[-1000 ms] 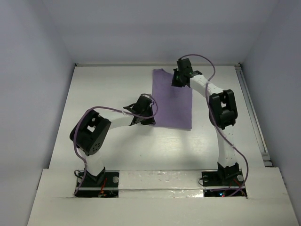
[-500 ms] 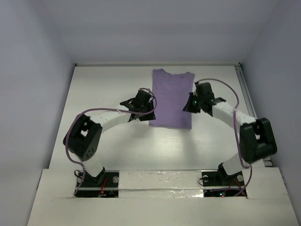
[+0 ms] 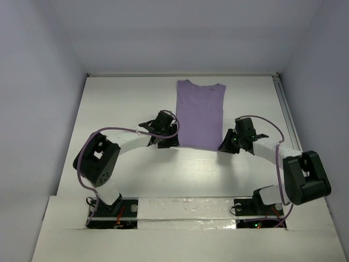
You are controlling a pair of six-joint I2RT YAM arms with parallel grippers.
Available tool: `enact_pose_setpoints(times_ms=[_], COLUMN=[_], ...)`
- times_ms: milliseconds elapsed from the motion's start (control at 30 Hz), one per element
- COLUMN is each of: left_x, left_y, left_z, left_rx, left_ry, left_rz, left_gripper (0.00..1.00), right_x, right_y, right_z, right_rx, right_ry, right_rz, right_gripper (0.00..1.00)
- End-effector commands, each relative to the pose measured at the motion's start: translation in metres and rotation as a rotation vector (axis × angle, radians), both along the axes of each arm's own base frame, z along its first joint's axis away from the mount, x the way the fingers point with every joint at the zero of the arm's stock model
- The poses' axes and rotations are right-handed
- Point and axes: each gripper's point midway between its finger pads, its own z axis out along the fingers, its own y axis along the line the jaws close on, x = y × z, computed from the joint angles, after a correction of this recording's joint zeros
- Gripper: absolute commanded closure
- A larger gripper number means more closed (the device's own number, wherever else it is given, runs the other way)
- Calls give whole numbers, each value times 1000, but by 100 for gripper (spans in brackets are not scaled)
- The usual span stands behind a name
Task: Fold and stack the t-shirts
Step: Grab one side of the 2/3 rectangular tshirt with both arms, then fold the long partially folded tshirt into a neat square
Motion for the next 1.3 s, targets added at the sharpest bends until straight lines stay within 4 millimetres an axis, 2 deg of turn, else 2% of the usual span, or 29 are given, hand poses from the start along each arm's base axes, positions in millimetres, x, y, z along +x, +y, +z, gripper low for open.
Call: enact_pose_setpoints(times_ms=[0,33,67,100,167,200,367,500,700,833,867,900,1000,1033,1067,1100,1133,1200,1233,1267], left_x=[7,7,8,8,7,9,8,10,12,14,15,14,10,6,-1,-14,-22,-40,-45,-53], left_y=[-7,-7,-8,-8,-8,-9,-7,-5,-4,-1,0,1,4,6,9,7,9,14,14,16], left_z=[4,4,2,0,-7,-9,-16,-17,-17,-13,-11,-11,-6,-5,-1,0,3,22,31,46], left_rx=[-29,-34,-40,-40,-35,-35,-18,-2,7,21,25,28,34,35,35,36,44,36,29,19], left_ry=[-30,-30,-33,-29,-15,-15,-4,-10,-9,-29,-36,-35,-36,-29,-11,15,27,30,26,19], left_rz=[21,26,29,33,35,37,45,52,55,60,59,57,41,39,33,15,8,-6,-6,-13], left_gripper=[52,52,52,53,54,57,66,68,84,100,100,100,100,100,100,100,100,100,100,100], right_x=[-1,-7,-8,-12,-20,-24,-22,-21,-22,-25,-25,-23,-29,-38,-42,-51,-68,-78,-90,-92], right_y=[-15,-19,-23,-23,-22,-17,-10,-8,-5,-8,-8,-8,-10,-12,-11,-7,-4,-2,-2,2], right_z=[24,24,23,18,5,-2,-12,-17,-21,-20,-19,-15,-9,-10,-1,2,3,27,32,49], right_rx=[-53,-68,-81,-83,-76,-52,-16,-12,9,2,-2,-3,-15,-21,-7,13,13,42,63,106], right_ry=[-73,-60,-62,-46,9,36,57,65,78,69,64,47,41,69,56,65,105,65,100,59], right_rz=[-38,-48,-59,-62,-59,-53,-47,-45,-51,-57,-55,-51,-26,-16,-9,14,29,40,26,30], right_gripper=[69,48,42,38,38,39,48,55,74,88,97,100,100,100,100,100,100,100,100,100])
